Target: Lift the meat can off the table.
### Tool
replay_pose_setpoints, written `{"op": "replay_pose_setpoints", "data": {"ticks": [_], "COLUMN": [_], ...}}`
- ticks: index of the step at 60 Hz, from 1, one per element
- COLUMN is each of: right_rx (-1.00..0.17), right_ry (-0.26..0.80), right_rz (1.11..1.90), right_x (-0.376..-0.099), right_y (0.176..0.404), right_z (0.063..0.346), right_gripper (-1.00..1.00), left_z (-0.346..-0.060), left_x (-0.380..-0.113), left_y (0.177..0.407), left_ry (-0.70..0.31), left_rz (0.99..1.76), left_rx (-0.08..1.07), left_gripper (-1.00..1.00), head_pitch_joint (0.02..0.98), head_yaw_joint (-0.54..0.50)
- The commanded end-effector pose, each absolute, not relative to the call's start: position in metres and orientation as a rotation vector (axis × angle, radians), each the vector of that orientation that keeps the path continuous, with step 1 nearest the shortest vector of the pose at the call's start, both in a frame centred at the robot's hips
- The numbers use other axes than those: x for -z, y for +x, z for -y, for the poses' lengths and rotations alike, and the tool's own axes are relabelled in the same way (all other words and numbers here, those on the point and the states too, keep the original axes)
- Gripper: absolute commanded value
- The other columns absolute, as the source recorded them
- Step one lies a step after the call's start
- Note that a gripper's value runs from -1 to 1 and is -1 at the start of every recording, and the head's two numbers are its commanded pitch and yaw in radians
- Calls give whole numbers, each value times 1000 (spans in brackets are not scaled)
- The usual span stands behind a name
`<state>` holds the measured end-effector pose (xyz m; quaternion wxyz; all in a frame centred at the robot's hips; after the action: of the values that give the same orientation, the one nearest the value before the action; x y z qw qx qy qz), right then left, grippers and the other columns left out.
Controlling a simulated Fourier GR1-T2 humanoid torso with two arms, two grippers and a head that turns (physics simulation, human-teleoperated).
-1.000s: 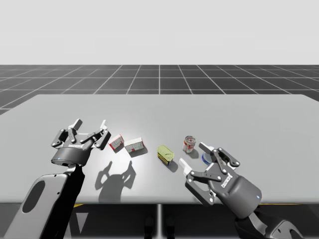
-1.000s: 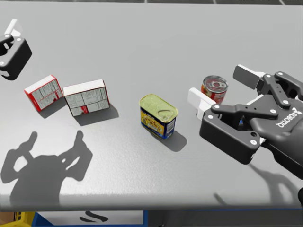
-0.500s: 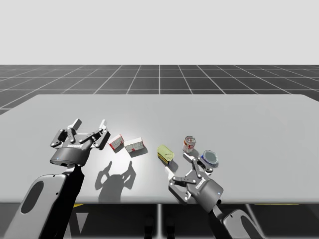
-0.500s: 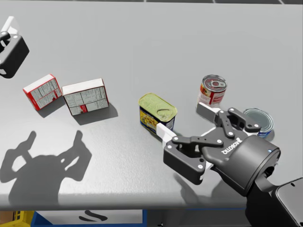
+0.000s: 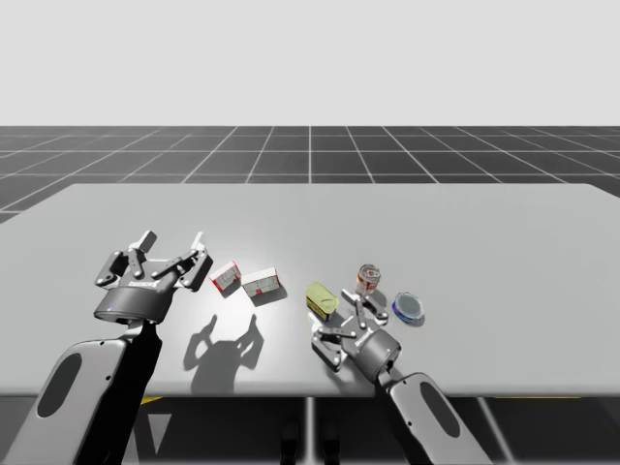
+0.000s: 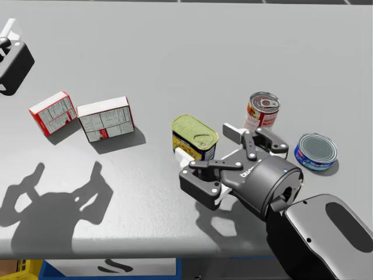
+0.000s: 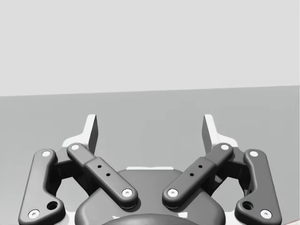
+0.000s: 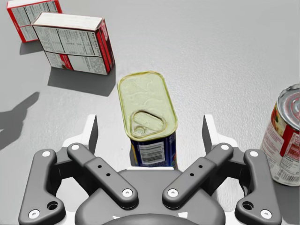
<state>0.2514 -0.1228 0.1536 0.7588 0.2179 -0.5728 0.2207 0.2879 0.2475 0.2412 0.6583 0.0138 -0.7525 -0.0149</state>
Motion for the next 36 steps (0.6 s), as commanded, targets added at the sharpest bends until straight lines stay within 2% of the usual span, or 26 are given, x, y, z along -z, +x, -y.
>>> {"op": "replay_pose_setpoints", "data": {"ticks": [1,10,21,27,28,29,30,31,32,33,34,35,36], "right_rx": [-486,-490,-525,-552,-544,-535,-537,-537,-533,-531,-531,-523,-522], "right_ry": [451,447,457,509,502,497,502,513,523,526,526,525,526], "right_rz": [1244,1232,1219,1192,1199,1211,1210,1206,1203,1202,1202,1206,1206], "right_x": [-148,-142,-137,-133,-133,-131,-131,-131,-131,-131,-131,-131,-131], "right_y": [264,274,276,273,273,272,272,272,271,271,271,271,271], "right_z": [117,112,106,106,107,107,107,107,108,108,108,109,109], "right_gripper": [-1000,-1000,-1000,-989,-692,-207,-53,415,713,851,851,963,986], "left_z": [-247,-247,-246,-246,-246,-246,-246,-246,-246,-245,-245,-245,-245], "left_x": [-241,-241,-240,-240,-240,-240,-240,-240,-240,-240,-240,-240,-240], "left_y": [287,288,288,288,288,288,288,288,288,287,287,287,287], "left_ry": [34,35,37,37,37,37,37,37,37,37,37,37,37], "left_rz": [1703,1702,1700,1701,1701,1702,1702,1703,1703,1703,1703,1704,1704], "left_rx": [35,35,38,39,39,39,39,39,39,39,39,39,39], "left_gripper": [-1000,-1000,-1000,-1000,-1000,-1000,-1000,-1000,-1000,-1000,-1000,-1000,-1000], "head_pitch_joint": [878,877,872,867,866,863,862,861,858,856,856,847,844], "head_yaw_joint": [-26,-26,-26,-29,-30,-31,-31,-31,-32,-32,-32,-32,-31]}}
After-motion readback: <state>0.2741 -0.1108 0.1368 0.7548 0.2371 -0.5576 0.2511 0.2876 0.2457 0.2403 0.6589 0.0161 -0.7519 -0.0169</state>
